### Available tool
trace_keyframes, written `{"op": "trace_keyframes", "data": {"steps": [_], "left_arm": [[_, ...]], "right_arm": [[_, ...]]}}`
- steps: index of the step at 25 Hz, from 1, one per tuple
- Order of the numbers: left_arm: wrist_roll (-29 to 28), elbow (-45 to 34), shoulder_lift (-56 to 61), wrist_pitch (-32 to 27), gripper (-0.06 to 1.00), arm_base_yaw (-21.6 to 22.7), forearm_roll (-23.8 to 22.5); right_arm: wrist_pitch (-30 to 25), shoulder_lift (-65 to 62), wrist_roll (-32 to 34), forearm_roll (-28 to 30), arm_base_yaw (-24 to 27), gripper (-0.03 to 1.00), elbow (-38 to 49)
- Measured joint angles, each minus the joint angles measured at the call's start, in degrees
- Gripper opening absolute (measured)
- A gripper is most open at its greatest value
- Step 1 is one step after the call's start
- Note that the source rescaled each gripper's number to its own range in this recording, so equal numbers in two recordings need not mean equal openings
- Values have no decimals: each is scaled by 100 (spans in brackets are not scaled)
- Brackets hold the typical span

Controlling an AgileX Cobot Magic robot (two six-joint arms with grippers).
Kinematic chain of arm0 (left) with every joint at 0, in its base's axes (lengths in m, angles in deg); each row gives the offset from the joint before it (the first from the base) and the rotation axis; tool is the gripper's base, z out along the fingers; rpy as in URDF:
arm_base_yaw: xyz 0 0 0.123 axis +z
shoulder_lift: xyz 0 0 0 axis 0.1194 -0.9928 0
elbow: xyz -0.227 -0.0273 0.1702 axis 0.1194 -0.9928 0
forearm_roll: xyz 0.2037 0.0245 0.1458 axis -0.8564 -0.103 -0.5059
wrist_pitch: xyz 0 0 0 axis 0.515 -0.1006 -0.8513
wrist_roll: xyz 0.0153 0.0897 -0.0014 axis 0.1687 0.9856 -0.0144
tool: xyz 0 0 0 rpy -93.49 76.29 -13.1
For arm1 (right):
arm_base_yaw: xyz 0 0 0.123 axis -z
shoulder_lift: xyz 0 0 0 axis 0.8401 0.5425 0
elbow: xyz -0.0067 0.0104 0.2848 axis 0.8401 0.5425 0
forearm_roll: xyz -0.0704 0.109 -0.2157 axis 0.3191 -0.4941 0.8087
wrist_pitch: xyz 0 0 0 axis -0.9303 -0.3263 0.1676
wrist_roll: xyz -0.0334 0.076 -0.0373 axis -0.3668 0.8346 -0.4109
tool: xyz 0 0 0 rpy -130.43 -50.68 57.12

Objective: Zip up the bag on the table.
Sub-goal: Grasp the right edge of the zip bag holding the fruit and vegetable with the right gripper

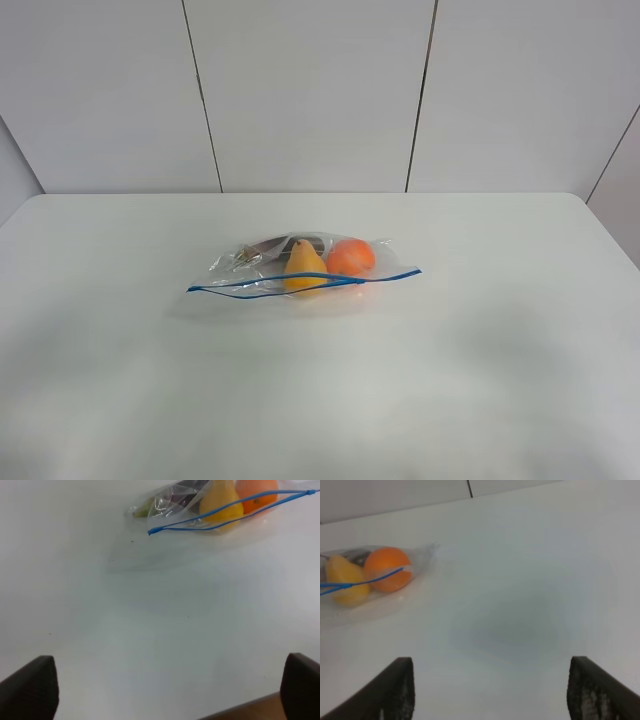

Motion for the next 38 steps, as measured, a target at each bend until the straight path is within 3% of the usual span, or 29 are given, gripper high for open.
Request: {"op": "trace_keyframes", "data": {"steps": [38], "left_arm": [[-2,0,0,0,100,0,0]], "right_arm": [[0,0,0,0,0,100,0]]}}
